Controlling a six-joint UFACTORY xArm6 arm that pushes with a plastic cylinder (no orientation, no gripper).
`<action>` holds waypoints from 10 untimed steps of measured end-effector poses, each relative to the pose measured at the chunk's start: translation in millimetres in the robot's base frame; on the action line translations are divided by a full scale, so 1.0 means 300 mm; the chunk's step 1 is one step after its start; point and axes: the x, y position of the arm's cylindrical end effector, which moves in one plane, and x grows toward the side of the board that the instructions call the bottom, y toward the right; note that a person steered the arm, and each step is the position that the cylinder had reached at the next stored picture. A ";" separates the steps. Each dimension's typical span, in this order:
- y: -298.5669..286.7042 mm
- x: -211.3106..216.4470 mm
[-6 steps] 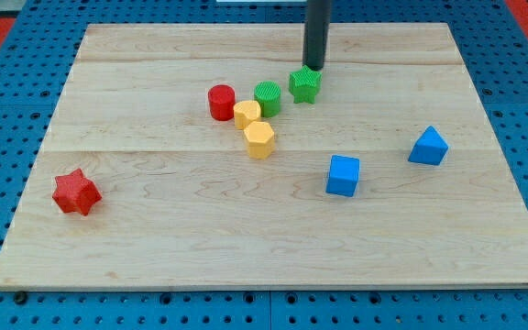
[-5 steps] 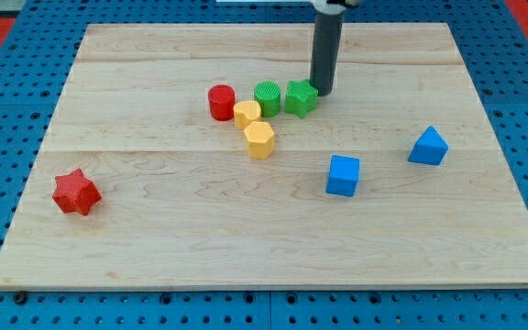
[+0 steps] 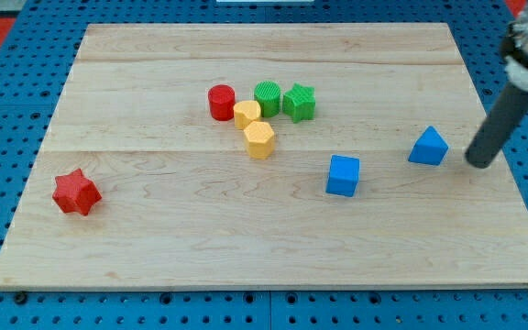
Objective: Keep the blue triangle at the bottom of the green star
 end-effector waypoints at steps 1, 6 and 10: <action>-0.293 -0.044; -0.407 -0.160; -0.484 -0.203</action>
